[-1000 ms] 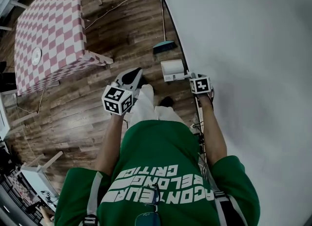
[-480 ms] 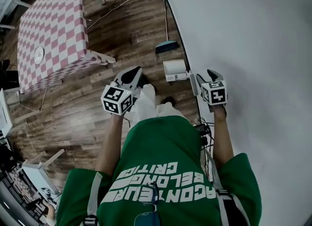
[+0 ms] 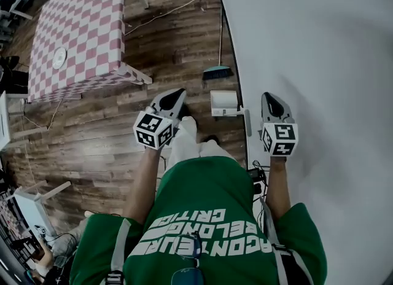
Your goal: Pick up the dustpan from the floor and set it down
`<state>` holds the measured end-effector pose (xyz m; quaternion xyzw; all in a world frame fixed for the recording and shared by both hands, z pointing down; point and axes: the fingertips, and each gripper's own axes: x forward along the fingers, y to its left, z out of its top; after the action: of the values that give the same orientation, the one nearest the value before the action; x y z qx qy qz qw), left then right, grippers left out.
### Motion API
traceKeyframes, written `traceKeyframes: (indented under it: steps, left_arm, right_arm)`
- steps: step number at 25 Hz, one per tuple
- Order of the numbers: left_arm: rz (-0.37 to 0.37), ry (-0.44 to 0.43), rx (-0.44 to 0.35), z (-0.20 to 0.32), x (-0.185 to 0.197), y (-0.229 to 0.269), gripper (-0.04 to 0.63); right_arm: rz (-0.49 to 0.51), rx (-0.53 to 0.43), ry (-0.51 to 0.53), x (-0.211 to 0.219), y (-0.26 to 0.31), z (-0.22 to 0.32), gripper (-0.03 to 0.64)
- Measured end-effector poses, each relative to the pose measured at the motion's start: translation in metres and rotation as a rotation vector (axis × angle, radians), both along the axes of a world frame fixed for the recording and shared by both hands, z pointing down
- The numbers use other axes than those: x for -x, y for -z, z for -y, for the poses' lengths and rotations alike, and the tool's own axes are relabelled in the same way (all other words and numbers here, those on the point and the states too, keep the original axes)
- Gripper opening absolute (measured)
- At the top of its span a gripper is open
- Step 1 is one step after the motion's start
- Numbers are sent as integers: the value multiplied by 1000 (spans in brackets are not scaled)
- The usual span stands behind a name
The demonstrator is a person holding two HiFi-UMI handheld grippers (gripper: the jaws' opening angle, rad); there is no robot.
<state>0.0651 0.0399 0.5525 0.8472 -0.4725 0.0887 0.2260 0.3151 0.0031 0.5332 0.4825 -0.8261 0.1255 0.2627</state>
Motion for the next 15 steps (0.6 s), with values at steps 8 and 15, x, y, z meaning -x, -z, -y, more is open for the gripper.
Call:
traceKeyframes:
  steps: [8, 15]
  left_arm:
    - [-54, 36, -54, 2, 3, 18, 3]
    - [-85, 10, -64, -8, -4, 24, 3]
  right_arm:
    - [32, -35, 78, 37, 15, -3, 11]
    - [17, -31, 93, 49, 15, -20, 11]
